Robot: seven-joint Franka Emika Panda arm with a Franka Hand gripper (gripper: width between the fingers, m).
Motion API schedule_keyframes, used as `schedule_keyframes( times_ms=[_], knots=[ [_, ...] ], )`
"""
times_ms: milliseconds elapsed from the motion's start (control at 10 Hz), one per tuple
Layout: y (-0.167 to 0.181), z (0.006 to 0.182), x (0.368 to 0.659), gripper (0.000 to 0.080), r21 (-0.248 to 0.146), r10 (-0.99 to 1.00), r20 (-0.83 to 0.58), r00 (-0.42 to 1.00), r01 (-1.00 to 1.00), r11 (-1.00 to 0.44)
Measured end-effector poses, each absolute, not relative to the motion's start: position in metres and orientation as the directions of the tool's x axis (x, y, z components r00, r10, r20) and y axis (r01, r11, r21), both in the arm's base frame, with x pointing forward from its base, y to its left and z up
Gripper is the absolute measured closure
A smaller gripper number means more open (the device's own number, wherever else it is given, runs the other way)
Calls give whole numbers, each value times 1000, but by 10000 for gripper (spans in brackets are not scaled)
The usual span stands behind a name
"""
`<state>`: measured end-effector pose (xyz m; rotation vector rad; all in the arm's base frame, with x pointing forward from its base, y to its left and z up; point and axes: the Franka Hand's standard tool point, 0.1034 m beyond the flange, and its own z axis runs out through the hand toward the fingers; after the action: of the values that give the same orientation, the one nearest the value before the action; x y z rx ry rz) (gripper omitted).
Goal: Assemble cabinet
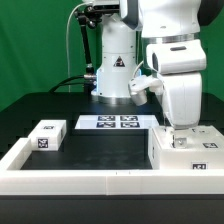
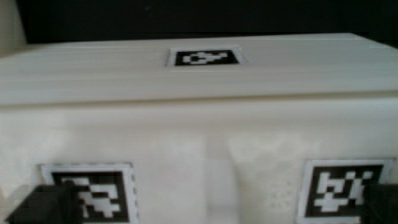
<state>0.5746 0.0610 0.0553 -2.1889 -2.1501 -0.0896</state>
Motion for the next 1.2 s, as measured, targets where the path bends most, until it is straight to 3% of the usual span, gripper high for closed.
schedule_keyframes(
  times_ms=[700, 1200],
  knots=[
    [61, 56, 575, 3, -10, 996, 91, 19, 1000, -18],
    [56, 87, 532, 3, 31, 990, 62, 126, 991, -128]
  ],
)
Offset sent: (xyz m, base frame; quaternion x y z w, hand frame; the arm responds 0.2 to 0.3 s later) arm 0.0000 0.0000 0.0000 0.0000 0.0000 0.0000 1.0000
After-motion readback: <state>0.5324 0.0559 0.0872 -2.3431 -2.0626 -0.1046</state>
